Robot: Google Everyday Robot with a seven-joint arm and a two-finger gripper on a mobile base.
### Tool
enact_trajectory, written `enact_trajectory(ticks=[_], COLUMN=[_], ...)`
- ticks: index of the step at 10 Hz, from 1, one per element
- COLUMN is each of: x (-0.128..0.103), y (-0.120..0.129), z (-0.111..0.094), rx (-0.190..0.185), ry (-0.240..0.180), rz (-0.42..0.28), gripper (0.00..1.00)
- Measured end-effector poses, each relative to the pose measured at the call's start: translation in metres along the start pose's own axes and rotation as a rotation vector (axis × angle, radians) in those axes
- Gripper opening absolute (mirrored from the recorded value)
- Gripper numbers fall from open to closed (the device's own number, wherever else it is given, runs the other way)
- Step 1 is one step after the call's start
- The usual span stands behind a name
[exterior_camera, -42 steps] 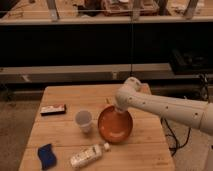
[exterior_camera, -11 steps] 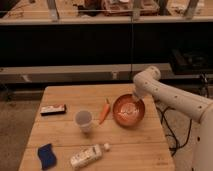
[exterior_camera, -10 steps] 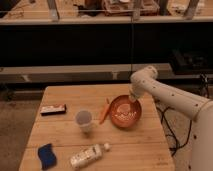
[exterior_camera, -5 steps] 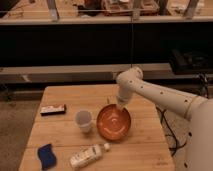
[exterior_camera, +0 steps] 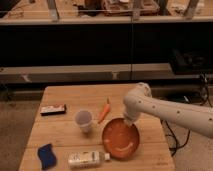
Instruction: Drag the ceramic bowl in a circle
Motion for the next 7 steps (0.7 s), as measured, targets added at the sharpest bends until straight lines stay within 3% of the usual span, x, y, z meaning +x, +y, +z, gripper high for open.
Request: enact_trajectory(ticks=[3,5,7], x=[0.077,0.109,0.114], y=[-0.037,-0.072,-0.104], z=[-0.012,-0.018,-0.019], rx=[0.1,0.16,0.188], ry=[-0.016,-0.009,-0.004], rz=[0.165,0.233,0.26], gripper=[0.0,0.0,0.0])
